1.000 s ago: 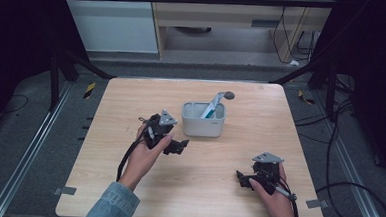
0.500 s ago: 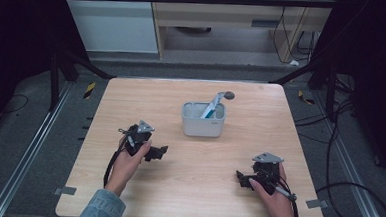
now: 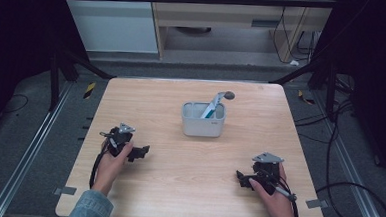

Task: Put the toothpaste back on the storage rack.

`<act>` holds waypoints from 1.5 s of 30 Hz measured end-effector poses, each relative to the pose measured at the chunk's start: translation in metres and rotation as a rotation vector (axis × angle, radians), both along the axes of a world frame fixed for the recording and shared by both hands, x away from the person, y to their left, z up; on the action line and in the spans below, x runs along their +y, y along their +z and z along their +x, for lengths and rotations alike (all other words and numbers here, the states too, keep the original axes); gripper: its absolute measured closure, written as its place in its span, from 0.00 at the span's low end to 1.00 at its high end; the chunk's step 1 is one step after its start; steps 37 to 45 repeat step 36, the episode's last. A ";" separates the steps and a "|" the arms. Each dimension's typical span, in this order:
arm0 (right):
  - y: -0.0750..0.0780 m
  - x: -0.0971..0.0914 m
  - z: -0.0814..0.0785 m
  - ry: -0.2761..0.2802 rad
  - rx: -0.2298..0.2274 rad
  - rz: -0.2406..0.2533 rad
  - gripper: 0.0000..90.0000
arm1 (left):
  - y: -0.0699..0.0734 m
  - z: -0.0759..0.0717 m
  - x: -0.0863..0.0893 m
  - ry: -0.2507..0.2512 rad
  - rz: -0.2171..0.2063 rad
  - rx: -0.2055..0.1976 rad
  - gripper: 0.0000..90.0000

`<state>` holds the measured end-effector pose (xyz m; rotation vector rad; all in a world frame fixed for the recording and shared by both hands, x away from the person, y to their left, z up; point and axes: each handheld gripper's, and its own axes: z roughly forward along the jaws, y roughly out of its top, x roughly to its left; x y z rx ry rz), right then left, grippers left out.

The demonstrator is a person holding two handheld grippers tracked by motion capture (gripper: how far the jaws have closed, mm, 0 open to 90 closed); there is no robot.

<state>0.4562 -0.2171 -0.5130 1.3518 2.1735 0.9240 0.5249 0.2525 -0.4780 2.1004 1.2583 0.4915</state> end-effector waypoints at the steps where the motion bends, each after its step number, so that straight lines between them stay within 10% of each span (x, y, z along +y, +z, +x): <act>1: 0.000 0.000 0.000 0.000 0.000 0.001 0.00 | 0.000 0.001 0.006 0.014 0.007 -0.002 0.08; 20: 0.000 0.000 0.000 0.000 0.000 0.001 0.00 | -0.018 0.009 0.024 0.023 0.061 -0.012 0.07; 28: 0.000 0.000 0.000 0.000 0.000 0.001 0.00 | -0.030 0.010 0.028 0.039 -0.001 -0.055 0.01; 45: 0.000 0.000 -0.001 0.002 -0.001 0.002 0.00 | -0.030 0.003 0.030 0.059 0.006 -0.047 0.00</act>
